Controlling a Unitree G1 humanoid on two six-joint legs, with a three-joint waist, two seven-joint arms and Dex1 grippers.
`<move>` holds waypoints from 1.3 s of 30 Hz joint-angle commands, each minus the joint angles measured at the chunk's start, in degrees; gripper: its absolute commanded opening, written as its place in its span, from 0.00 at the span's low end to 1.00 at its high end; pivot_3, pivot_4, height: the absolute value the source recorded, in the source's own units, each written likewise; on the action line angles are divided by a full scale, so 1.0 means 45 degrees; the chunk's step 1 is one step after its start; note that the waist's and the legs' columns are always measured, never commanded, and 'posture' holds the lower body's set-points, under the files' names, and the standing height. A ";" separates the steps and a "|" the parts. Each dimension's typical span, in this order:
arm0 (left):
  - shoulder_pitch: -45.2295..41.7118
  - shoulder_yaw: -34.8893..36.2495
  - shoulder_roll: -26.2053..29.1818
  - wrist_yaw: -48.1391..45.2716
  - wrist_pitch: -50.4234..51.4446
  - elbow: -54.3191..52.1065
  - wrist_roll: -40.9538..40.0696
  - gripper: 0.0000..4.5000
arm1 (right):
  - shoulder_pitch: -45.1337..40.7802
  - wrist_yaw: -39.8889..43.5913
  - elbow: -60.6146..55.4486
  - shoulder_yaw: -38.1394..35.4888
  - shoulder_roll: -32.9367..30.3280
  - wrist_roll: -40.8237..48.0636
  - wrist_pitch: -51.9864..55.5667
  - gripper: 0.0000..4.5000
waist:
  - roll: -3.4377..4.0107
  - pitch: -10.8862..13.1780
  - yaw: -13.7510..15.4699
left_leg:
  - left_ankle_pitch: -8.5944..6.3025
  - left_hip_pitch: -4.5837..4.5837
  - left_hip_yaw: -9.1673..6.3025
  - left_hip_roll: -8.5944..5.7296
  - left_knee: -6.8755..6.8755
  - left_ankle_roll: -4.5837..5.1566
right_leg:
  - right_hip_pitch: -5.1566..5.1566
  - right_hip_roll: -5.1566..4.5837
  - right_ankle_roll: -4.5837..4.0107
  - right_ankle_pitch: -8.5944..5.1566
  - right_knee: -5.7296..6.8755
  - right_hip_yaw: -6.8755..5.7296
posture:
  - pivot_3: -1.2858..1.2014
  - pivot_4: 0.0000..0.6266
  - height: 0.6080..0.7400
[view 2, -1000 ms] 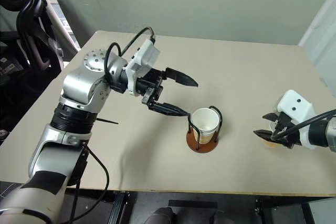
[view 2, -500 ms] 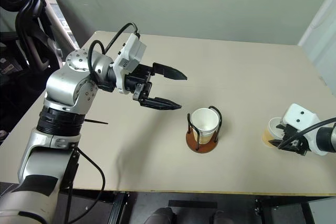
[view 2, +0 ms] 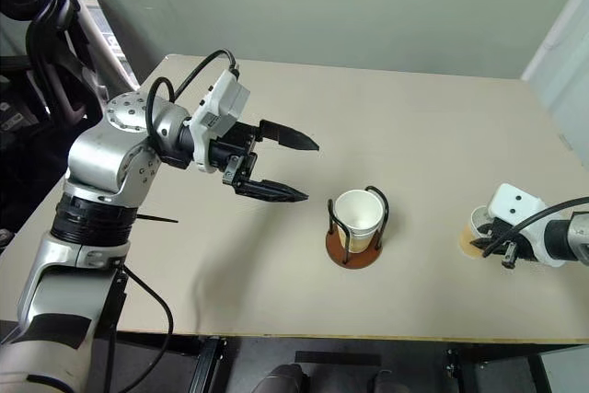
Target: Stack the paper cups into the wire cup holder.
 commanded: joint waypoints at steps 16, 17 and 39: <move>0.0379 0.0731 0.0564 0.0471 0.0076 -0.0509 -0.0038 1.00 | -0.1710 0.0637 -0.0967 -0.0522 -0.0202 0.0587 0.0891 0.00 | 0.0000 0.0000 -0.0033 | -0.0001 0.0000 0.0000 -0.0002 -0.0006 -0.0001 | 0.0000 -0.0001 -0.0002 0.0000 -0.0005 0.0003 | 0.52 0.24 1.00; 0.0390 0.0738 0.0559 0.0488 0.0089 -0.0517 -0.0039 1.00 | -0.1907 0.0639 -0.1129 -0.0543 -0.0285 0.0606 0.0950 0.00 | 0.0001 0.0000 -0.0041 | -0.0001 0.0002 0.0001 -0.0002 -0.0006 -0.0002 | 0.0000 -0.0001 -0.0002 0.0000 -0.0004 0.0003 | 0.52 0.24 1.00; -0.0115 0.0302 0.0048 -0.0027 -0.0296 0.0395 0.0534 1.00 | -0.9326 0.0841 -0.4294 0.1052 -0.0506 0.3043 0.3144 0.00 | 0.0009 0.0006 -0.0116 | -0.0002 -0.0004 -0.0021 -0.0003 -0.0058 -0.0004 | -0.0013 -0.0005 -0.0014 -0.0007 -0.0037 -0.0004 | 0.52 0.24 1.00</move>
